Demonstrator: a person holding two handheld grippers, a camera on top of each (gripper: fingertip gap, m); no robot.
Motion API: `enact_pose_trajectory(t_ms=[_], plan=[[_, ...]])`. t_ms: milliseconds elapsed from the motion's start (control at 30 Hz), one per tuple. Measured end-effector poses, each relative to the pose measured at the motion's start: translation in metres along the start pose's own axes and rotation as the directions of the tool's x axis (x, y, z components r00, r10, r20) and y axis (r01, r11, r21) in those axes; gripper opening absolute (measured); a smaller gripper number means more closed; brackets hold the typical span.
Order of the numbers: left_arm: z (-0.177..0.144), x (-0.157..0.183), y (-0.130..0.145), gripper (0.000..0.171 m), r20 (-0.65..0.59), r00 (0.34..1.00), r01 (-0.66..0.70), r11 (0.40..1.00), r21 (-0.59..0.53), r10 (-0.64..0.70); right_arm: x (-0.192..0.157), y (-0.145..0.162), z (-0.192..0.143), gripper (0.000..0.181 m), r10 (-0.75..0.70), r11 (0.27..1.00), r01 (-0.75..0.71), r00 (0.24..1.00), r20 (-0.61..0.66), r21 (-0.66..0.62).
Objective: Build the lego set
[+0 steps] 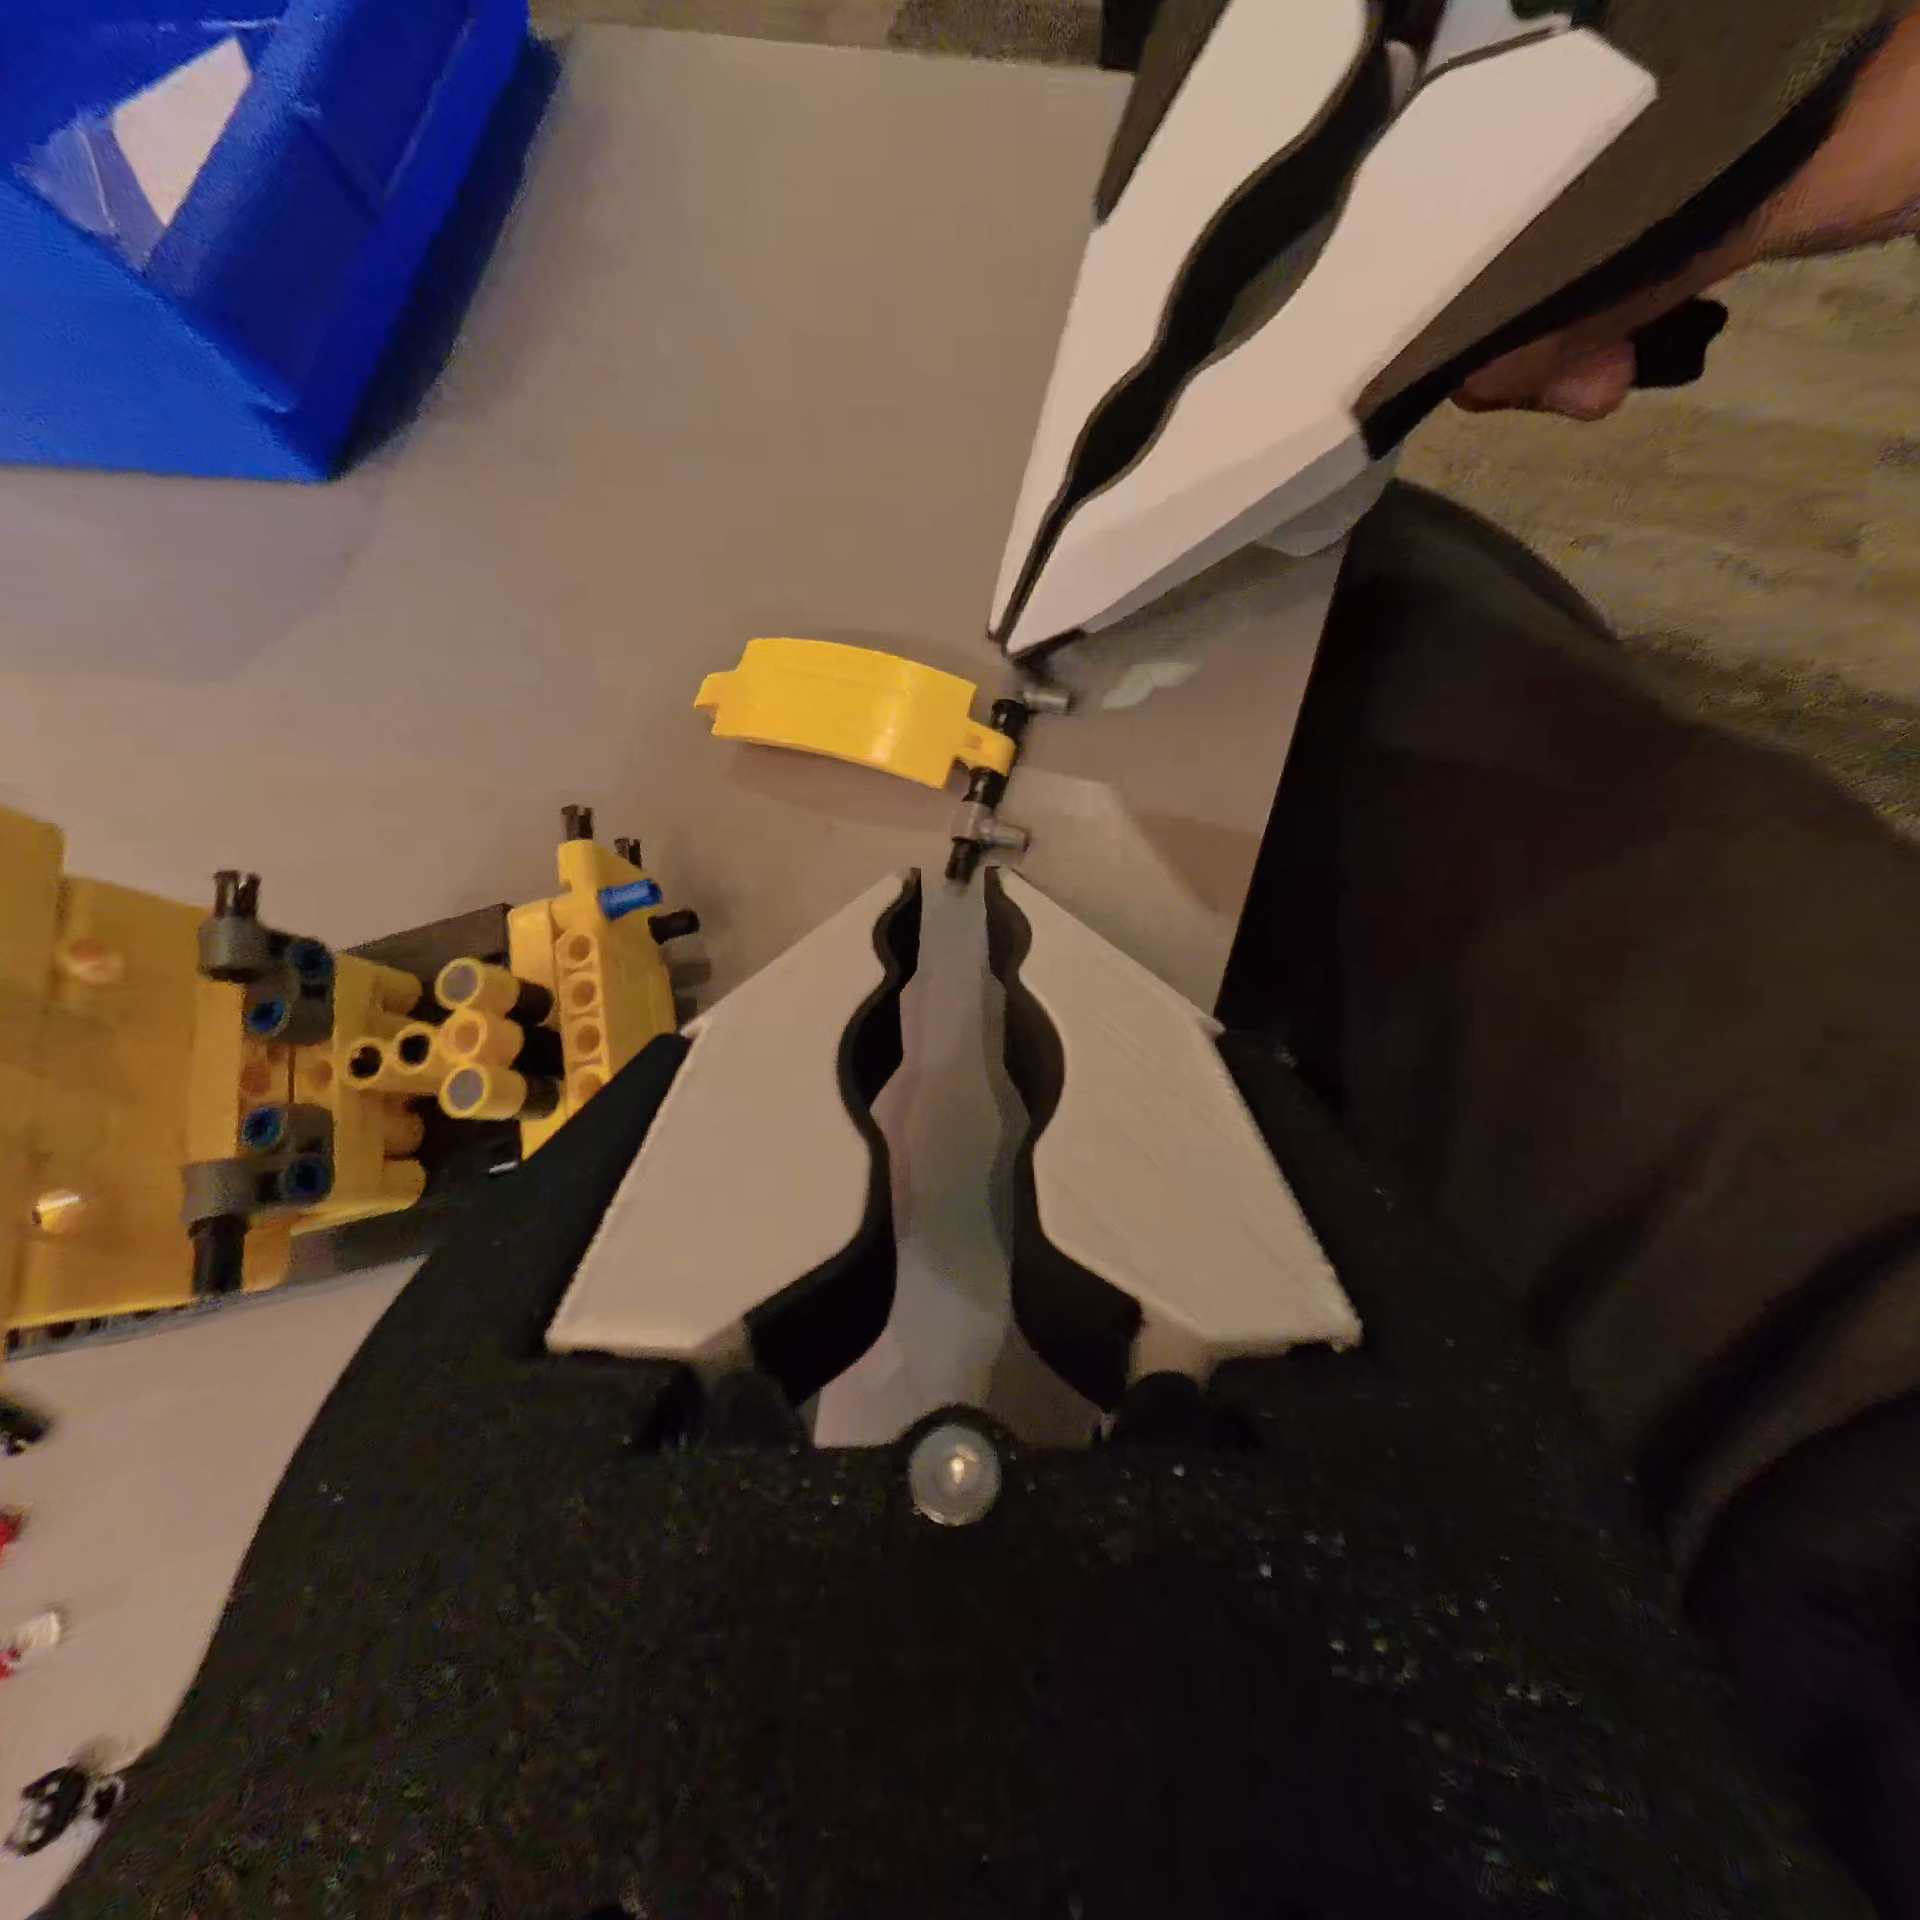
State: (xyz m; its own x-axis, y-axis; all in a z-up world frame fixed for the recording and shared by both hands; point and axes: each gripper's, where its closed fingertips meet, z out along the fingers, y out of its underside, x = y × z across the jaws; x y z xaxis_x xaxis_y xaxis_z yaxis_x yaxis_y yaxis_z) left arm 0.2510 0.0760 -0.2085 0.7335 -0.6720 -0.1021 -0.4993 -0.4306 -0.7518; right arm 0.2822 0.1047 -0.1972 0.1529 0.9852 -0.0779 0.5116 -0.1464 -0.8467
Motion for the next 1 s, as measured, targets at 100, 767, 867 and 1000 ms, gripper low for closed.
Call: enact_pose_trajectory(t_ms=[100, 767, 867, 1000], plan=[[-0.004, -0.007, -0.002, 0.012, -0.021, 0.999, 0.041, 0.999, 0.028, -0.040, 0.004, -0.010, -0.011, 0.000, 0.063, 0.995, -0.066, 0.997, 0.036, 0.072], [0.006, 0.004, 0.007, 0.013, -0.093, 0.996, 0.010, 0.999, -0.051, -0.015, -0.015, 0.017, 0.000, 0.017, 0.050, 0.996, -0.040, 0.991, 0.127, -0.077], [0.006, 0.004, 0.007, 0.013, -0.099, 0.995, 0.016, 0.999, -0.052, -0.021, -0.019, 0.017, 0.002, 0.014, 0.023, 0.997, -0.013, 0.992, 0.125, -0.082], [0.005, 0.005, 0.008, 0.013, -0.108, 0.994, 0.004, 0.999, -0.051, -0.010, -0.017, 0.018, 0.002, 0.007, 0.027, 0.996, -0.017, 0.994, 0.110, -0.083]])
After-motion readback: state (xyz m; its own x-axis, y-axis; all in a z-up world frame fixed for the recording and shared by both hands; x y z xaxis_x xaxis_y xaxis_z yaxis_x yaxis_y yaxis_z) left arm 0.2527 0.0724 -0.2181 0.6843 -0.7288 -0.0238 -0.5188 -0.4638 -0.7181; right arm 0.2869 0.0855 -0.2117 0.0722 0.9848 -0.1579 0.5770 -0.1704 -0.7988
